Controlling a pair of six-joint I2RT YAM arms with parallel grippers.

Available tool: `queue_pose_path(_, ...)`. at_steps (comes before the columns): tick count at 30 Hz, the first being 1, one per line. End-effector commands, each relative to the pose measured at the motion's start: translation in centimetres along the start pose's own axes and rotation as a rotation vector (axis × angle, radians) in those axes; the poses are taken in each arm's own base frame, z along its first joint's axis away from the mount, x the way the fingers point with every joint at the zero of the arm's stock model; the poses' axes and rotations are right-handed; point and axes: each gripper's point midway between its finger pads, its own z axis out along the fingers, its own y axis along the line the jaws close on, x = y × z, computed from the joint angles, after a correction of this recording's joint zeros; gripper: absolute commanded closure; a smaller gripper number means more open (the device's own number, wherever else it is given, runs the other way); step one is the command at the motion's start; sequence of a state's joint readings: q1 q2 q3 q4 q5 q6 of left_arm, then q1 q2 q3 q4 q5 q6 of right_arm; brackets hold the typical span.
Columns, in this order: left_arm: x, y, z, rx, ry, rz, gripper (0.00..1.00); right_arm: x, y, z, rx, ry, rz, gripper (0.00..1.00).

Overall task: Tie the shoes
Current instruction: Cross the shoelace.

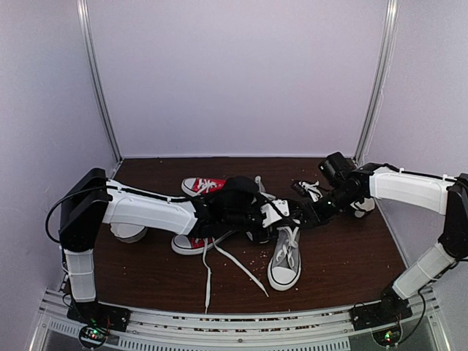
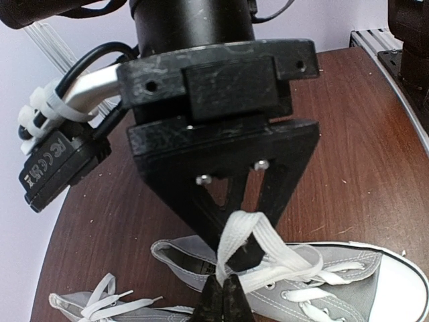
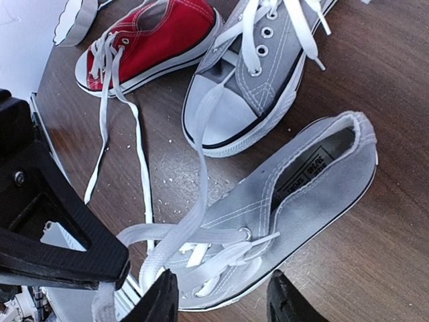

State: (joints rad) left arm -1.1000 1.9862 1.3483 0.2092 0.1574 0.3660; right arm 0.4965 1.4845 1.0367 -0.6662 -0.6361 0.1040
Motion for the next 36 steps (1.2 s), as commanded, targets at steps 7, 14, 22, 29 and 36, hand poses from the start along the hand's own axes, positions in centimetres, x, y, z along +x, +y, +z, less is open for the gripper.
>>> queue_pose_path(7, 0.3, 0.8, 0.6, -0.021, 0.001, -0.02, 1.0, -1.1, -2.6, -0.4, 0.15, -0.006, 0.024, 0.54)
queue_pose_path(14, 1.0, 1.3, 1.0, -0.036, 0.026, -0.032, 1.0, -1.3, -3.2, -0.2, 0.18, 0.008, 0.029, 0.54)
queue_pose_path(22, 1.7, -1.2, 1.0, 0.125, 0.061, 0.098, 1.0, 1.1, -2.1, 1.1, 0.075, 0.056, 0.041, 0.58)
queue_pose_path(29, 1.4, -2.4, 0.2, 0.29, 0.102, 0.178, 0.58, 0.9, -2.2, 1.6, 0.056, 0.049, 0.071, 0.63)
queue_pose_path(36, 2.3, -4.2, 0.0, 0.421, 0.133, 0.24, 0.42, 1.1, -2.4, 2.1, 0.046, 0.056, 0.079, 0.64)
